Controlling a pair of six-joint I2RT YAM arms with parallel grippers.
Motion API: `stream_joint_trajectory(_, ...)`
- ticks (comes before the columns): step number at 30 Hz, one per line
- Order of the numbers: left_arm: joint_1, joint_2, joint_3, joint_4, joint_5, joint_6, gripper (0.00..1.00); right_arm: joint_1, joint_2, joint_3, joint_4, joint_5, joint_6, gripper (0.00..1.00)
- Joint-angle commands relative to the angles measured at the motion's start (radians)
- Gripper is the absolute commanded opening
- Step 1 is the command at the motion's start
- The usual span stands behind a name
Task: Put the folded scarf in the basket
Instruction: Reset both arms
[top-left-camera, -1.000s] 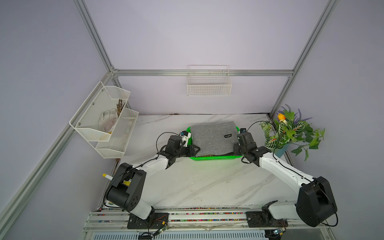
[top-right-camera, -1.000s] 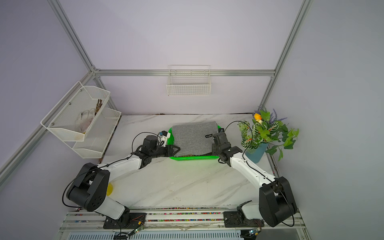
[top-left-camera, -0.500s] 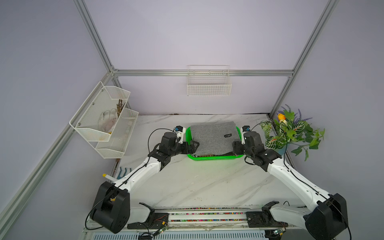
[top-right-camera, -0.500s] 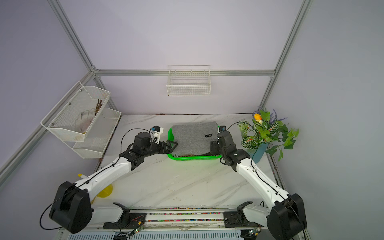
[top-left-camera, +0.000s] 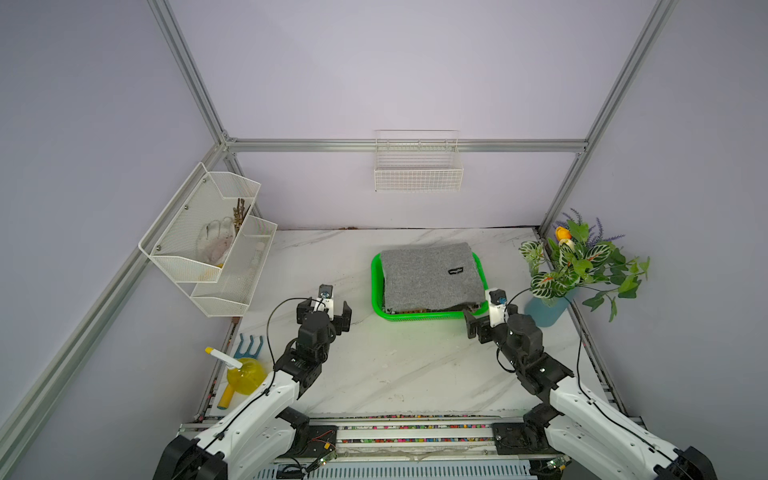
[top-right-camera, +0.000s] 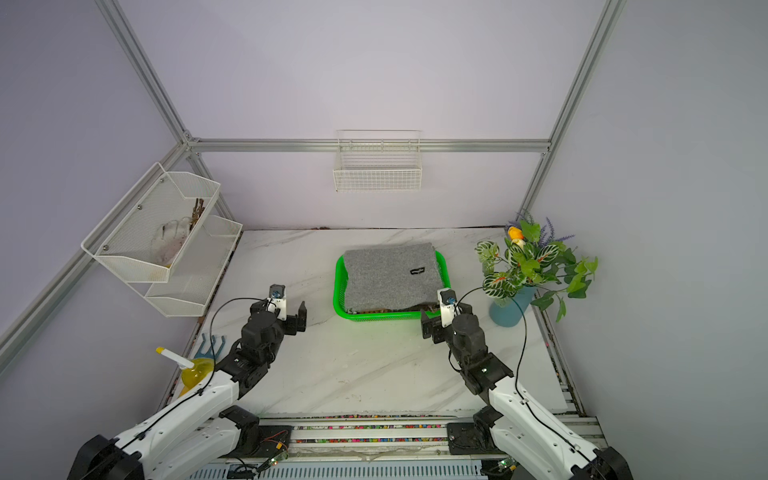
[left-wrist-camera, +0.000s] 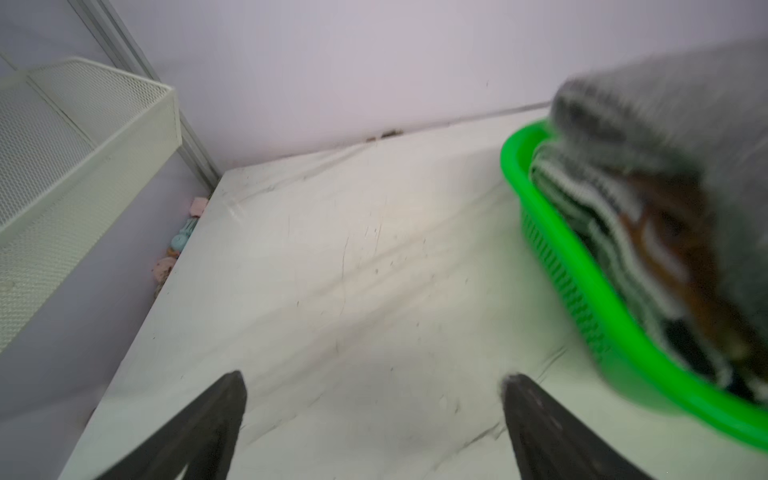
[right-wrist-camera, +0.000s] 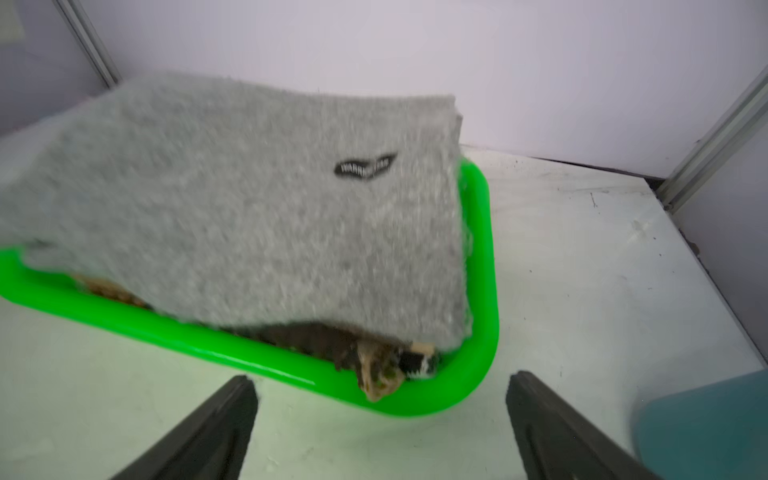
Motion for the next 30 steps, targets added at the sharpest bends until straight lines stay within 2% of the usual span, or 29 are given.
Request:
stream_joint_trajectory(1, 0.082, -0.013, -0.057, 0.334, -0.04, 0.118, 1.0, -0.061, 0.042, -0.077, 0.42, 0.071, -0.094, 1.0)
stream_joint_trajectory(4, 0.193, 0.032, -0.132, 0.487, 0.117, 0.049, 1.0, -0.13, 0.148, -0.101, 0.537, -0.012, -0.044, 1.0)
stream_joint_trajectory(9, 0.265, 0.211, -0.12, 0.583, 0.149, 0.033, 1.0, -0.202, 0.38, -0.136, 0.819, -0.057, -0.014, 1.0)
stream_joint_trajectory(12, 0.308, 0.318, -0.111, 0.677, 0.234, 0.011, 1.0, -0.216, 0.42, -0.118, 0.841, -0.051, -0.038, 1.0)
stream_joint_trajectory(14, 0.33, 0.349, -0.107, 0.717, 0.236, 0.01, 1.0, -0.229, 0.451, -0.108, 0.871, -0.044, -0.037, 1.0)
stream_joint_trajectory(16, 0.375, 0.376, -0.104, 0.746, 0.296, -0.025, 1.0, -0.239, 0.474, -0.112, 0.918, -0.038, -0.034, 1.0)
stream_joint_trajectory(17, 0.41, 0.415, -0.092, 0.762, 0.355, -0.052, 1.0, -0.245, 0.491, -0.106, 0.933, -0.041, -0.034, 1.0)
stream_joint_trajectory(20, 0.465, 0.562, -0.084, 0.875, 0.419, -0.103, 1.0, -0.253, 0.555, -0.102, 0.996, -0.019, -0.036, 1.0)
stream_joint_trajectory(23, 0.473, 0.642, -0.077, 0.966, 0.501, -0.068, 1.0, -0.267, 0.642, -0.092, 1.067, 0.006, -0.017, 1.0)
stream_joint_trajectory(27, 0.473, 0.606, 0.02, 0.724, 0.488, -0.07, 1.0, -0.274, 0.759, -0.089, 1.175, 0.008, -0.019, 1.0)
stream_joint_trajectory(30, 0.471, 0.62, 0.033, 0.717, 0.47, -0.07, 1.0, -0.275, 0.759, -0.08, 1.156, 0.014, -0.016, 1.0)
